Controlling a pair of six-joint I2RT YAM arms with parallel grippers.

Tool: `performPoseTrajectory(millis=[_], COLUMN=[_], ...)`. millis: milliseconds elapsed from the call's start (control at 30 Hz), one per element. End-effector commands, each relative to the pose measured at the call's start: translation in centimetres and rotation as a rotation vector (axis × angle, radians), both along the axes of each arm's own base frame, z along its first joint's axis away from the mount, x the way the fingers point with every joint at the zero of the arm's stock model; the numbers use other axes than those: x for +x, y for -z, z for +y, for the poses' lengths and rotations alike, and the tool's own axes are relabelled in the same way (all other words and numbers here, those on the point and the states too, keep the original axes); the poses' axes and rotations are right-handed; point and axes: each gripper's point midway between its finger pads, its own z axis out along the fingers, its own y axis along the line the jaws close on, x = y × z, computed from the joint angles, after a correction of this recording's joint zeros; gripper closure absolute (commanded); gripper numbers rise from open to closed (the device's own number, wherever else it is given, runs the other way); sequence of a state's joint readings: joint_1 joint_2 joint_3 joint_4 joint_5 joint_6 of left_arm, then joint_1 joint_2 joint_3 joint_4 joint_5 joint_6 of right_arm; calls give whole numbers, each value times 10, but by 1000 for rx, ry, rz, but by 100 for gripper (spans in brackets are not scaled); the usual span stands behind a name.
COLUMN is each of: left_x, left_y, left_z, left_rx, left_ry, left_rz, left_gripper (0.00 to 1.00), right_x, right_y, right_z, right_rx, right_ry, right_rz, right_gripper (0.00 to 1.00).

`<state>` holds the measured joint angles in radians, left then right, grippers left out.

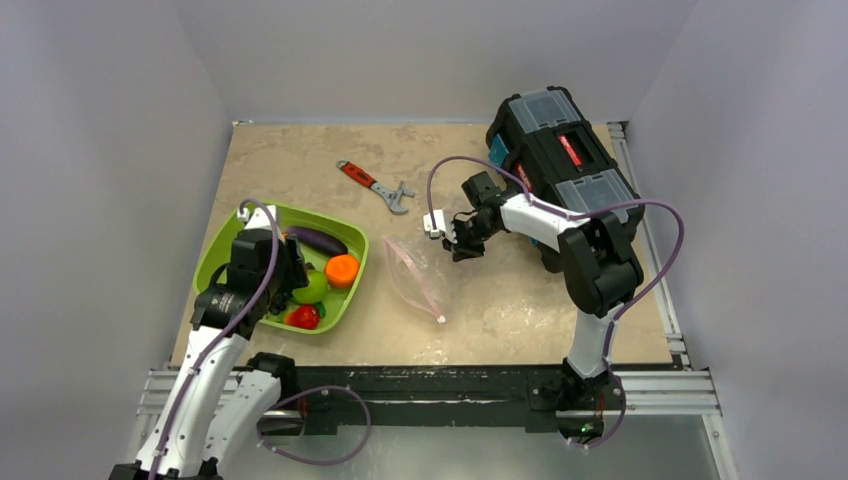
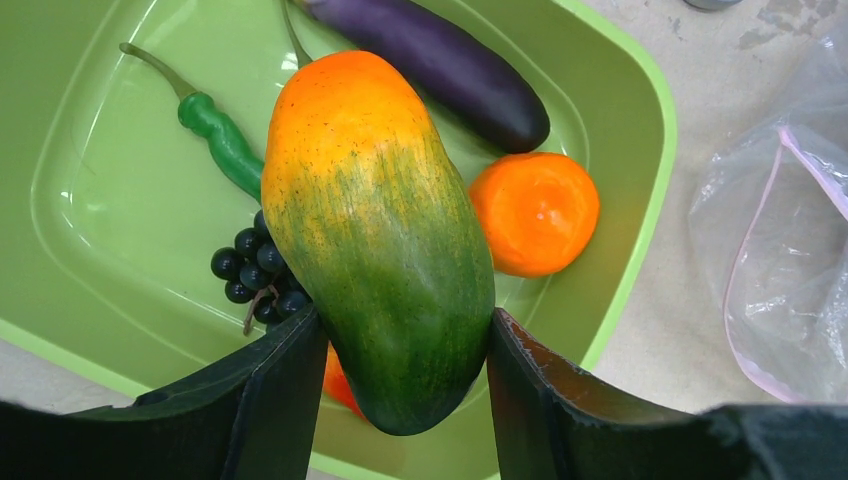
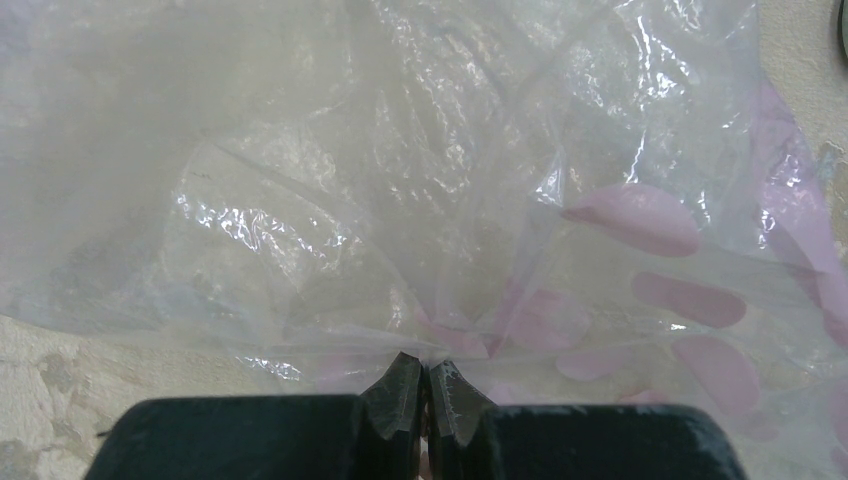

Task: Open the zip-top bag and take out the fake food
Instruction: Place the fake fruit in the bin, then move the zipper food storage bag to the center of the board.

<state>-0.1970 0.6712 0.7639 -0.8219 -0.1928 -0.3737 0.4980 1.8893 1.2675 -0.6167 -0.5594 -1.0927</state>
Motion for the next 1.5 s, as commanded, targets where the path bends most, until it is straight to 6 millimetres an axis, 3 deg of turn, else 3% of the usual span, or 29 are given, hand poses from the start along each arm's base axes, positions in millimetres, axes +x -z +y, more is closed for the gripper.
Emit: performPoseTrajectory(millis=[0,133,167,333,367,400,700,1033,1467], left_x=[12,13,14,15,16,15,15,15,12], left_y=[5,11,12,12,12,11,4,-11,-26], left_z=[5,13,15,22,23,23,19,-1,-18], left_rx=[4,16,18,21,19,16,0,-53,-91], left_ry=[-42,-102,-113,-161,-165,-167,-142,-4,118], left_rz=[14,59,61,59,55,53,27,-51,-144], left_gripper=[100,98,89,21,9,3,0,0,0], right_x=[3,3,3,2,2,2,2,8,43], right_y=[-8,-8,-8,-8,-8,-7,-7,-7,-30], right_z=[3,3,3,3,4,3,3,1,-17], right_rx=[19,22,23,23,24,23,22,9,15], right_ry=[4,2,1,-1,-1,0,0,26,182], right_rz=[-17,-16,-15,-12,-12,-9,-10,-30,-129], right_gripper=[98,98,98,98,98,98,98,97,94])
